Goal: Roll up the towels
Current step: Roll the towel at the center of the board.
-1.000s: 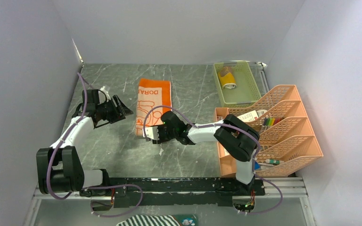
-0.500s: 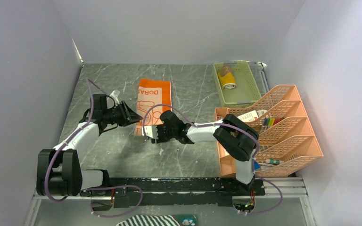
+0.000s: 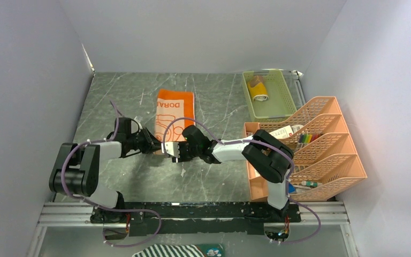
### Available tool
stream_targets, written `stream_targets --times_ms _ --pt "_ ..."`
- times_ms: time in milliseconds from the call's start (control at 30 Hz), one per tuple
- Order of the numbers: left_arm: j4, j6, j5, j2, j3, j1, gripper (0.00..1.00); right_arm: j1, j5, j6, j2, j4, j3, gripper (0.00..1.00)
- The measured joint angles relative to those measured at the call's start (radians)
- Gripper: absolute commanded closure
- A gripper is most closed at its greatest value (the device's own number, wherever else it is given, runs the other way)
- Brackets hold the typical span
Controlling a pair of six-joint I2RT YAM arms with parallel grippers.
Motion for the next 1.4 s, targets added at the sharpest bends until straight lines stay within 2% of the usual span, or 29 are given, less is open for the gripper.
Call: stream_targets --times_ms 233,400,500,533,633,767,967,1233,1400 --pt "0.058 -0.001 -0.044 0.105 -0.019 0.0 0.83 -0.003 -0.01 0.006 0.0 0.011 -0.004 0.63" --pt "0.045 -0.001 -0.051 0.092 -0.016 -0.002 0.83 -0.003 -0.005 0.008 0.0 0.012 -0.004 0.75" --pt "-0.012 0.006 -0.079 0.057 0.009 -0.005 0.83 -0.003 0.005 0.011 0.002 0.017 -0.003 0.78" --pt "-0.041 0.008 -0.089 0.035 0.024 -0.004 0.82 -0.003 0.008 0.012 0.003 0.018 -0.003 0.81" --pt "-0.109 0.016 -0.095 -0.047 0.074 0.007 0.79 -0.003 0.014 0.012 0.006 0.02 -0.002 1.0" --pt "-0.195 0.053 -0.076 -0.148 0.168 0.05 0.78 -0.005 0.009 0.031 0.011 0.004 0.013 1.0" --pt "-0.365 0.204 -0.01 -0.172 0.322 0.121 0.79 -0.018 -0.066 0.126 0.019 -0.095 0.078 1.0" --pt "-0.512 0.329 0.073 -0.259 0.324 0.147 0.76 -0.074 -0.33 0.346 0.019 -0.254 0.162 1.0" --pt "-0.558 0.373 0.114 -0.373 0.295 0.146 0.75 -0.142 -0.509 0.46 0.076 -0.342 0.254 1.0"
